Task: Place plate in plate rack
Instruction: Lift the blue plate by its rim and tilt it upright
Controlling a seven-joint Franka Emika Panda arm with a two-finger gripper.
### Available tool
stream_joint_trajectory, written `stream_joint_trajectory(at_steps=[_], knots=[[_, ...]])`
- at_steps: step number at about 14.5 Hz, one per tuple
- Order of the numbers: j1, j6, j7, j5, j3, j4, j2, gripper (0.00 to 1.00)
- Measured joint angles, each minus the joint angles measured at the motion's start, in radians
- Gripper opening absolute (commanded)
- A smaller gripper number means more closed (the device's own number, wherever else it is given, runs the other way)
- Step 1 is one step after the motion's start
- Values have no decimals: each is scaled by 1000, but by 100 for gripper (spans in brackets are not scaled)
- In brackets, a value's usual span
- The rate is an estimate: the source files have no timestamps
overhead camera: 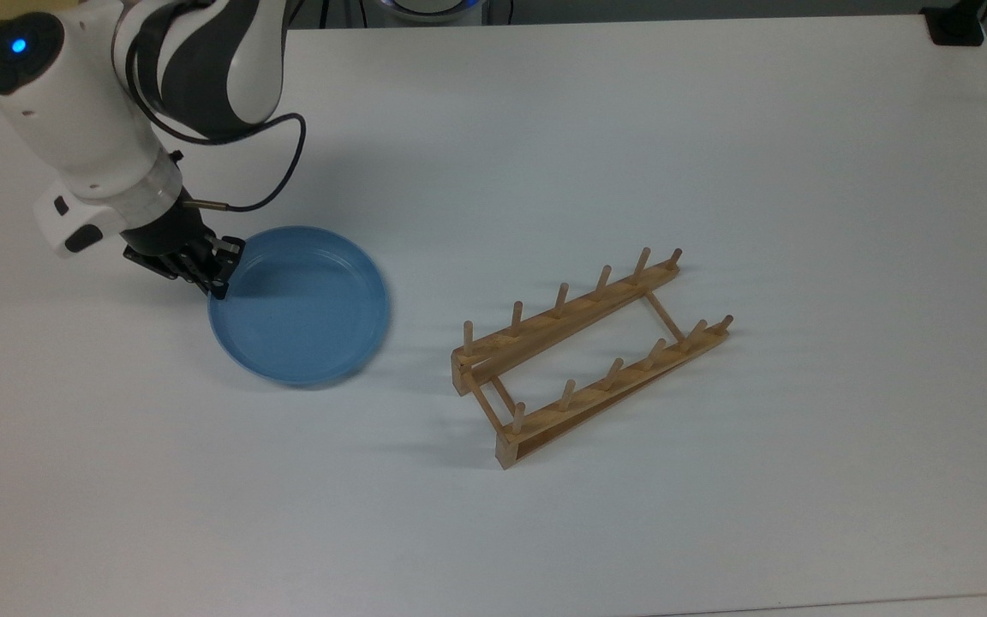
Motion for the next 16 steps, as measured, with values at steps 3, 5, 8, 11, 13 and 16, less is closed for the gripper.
stream_joint_trajectory(at_steps=[3, 5, 8, 11, 13, 16], knots=[[0, 0, 0, 15, -2, 7, -47, 0], [-1, 0, 0, 16, -3, 8, -89, 0], [-2, 0, 0, 16, -4, 12, -145, 0], [2, 2, -3, 16, -4, 30, -199, 0], [24, 10, -6, 16, -9, 60, -241, 0], [131, 68, -6, 16, -74, 81, -307, 0]])
